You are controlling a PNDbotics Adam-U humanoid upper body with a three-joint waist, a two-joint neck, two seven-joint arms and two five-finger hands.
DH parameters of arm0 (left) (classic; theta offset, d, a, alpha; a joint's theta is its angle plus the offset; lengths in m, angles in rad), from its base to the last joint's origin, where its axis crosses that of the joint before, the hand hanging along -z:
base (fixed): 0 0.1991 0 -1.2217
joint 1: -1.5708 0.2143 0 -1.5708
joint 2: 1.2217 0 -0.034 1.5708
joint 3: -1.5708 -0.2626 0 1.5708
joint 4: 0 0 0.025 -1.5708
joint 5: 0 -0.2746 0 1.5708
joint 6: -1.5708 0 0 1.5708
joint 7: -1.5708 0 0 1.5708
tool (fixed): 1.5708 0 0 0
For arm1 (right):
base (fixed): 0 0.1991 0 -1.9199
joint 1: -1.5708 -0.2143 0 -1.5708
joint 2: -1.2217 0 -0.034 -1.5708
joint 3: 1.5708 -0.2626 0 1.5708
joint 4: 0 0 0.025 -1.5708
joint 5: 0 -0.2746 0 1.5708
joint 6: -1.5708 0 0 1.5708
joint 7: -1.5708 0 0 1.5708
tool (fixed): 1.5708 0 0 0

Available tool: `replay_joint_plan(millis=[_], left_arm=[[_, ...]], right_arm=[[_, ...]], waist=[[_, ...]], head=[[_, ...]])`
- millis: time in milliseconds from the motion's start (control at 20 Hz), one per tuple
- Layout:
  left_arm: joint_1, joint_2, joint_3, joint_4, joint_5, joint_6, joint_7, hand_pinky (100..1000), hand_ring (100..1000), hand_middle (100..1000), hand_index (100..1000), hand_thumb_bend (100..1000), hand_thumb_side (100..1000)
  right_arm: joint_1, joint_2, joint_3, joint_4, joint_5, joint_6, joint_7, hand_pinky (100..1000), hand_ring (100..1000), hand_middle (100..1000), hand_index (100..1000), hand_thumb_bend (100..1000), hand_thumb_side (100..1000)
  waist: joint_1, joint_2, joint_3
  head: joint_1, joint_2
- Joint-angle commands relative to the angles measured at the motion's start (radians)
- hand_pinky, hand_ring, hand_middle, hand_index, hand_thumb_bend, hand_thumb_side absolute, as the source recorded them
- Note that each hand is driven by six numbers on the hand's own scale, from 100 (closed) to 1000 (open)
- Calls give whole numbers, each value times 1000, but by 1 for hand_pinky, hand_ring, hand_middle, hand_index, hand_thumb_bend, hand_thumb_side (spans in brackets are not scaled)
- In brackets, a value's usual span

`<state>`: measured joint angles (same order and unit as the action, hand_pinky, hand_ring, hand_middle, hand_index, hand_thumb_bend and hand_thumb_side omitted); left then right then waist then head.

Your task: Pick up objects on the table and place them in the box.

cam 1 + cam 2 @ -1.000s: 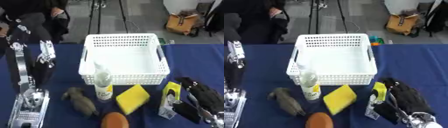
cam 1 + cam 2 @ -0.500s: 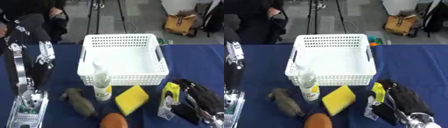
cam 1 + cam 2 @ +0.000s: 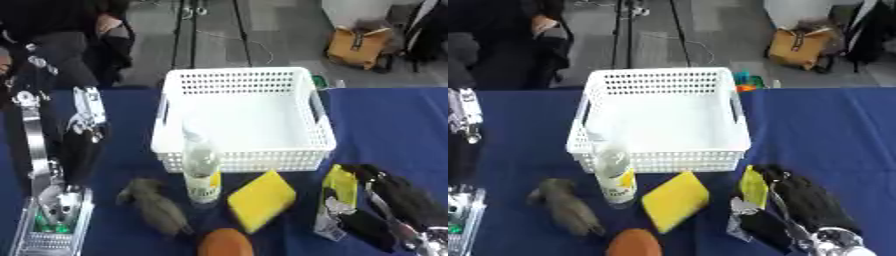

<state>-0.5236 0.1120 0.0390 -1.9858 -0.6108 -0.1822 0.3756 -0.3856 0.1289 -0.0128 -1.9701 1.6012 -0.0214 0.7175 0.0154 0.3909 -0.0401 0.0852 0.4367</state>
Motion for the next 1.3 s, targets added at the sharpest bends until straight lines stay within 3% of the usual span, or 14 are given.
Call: replay_joint_plan(millis=[50,450,600,800,1150,1200,1300], left_arm=[[-19,2,-6,-14,6,-2,-7,735,722,680,760,100,718],[-24,-4,-9,-14,11,-3,-11,734,720,679,758,100,720],[-27,-6,-10,-14,12,-2,-11,733,720,679,758,100,723],[-31,-8,-10,-14,17,-1,-10,732,719,678,757,100,727],[-36,-12,-12,-14,22,-1,-9,731,719,678,756,100,729],[-36,-12,-12,-14,23,-1,-9,730,718,677,755,100,732],[-37,-13,-11,-14,23,1,-8,730,718,677,755,100,732]], right_arm=[[-6,10,-1,-27,1,-1,5,584,892,924,1000,197,1000],[-6,16,-1,-14,28,4,0,575,889,922,1000,239,1000],[-4,14,7,-8,42,7,-10,556,881,918,1000,269,927],[-1,11,19,4,54,5,-21,548,878,923,1000,266,908],[2,11,24,16,68,9,-35,534,872,921,1000,252,895],[3,11,24,16,69,10,-37,455,846,909,1000,170,835],[4,9,25,18,75,15,-45,437,840,906,1000,158,825]], waist=[[0,-15,3],[-2,-8,5],[-3,-4,7],[-5,-1,8],[-5,2,11],[-5,3,12],[-5,4,12]], head=[[-7,-16],[-14,-24],[-16,-24],[-16,-25],[-19,-29],[-19,-30],[-20,-31]])
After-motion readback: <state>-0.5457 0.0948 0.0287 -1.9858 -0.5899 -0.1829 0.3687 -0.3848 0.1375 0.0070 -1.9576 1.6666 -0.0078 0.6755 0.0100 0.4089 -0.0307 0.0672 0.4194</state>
